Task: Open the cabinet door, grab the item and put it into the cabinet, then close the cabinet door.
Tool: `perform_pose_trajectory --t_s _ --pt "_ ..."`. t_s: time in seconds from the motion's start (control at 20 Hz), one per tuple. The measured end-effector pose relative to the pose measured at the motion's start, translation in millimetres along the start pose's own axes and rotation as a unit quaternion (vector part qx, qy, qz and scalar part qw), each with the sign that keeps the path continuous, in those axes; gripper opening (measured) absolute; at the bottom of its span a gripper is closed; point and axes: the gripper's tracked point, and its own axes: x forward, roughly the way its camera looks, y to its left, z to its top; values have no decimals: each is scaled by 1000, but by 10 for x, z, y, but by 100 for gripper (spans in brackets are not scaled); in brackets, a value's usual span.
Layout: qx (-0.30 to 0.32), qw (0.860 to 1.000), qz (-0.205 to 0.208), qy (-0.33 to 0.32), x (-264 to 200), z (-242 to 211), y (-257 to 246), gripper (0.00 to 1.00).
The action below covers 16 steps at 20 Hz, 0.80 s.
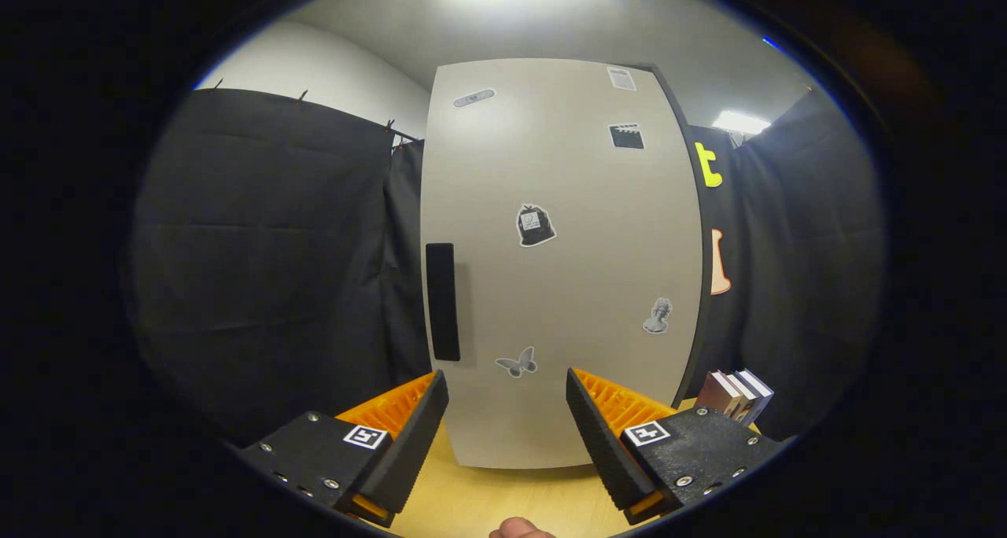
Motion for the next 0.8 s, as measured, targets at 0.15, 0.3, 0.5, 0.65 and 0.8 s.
perform_pose_trajectory --t_s 0.15,0.3,0.5,0.65,0.8 --pt "-2 1000 -2 -1 16 24 -5 93" --pt "-3 1000 -1 -3 7 17 -1 93" --pt "-2 1000 2 -6 -8 41 4 94" --pt "-3 1000 0 -7 -19 54 -5 94" --pt "-4 1000 1 -6 -35 47 -8 93"
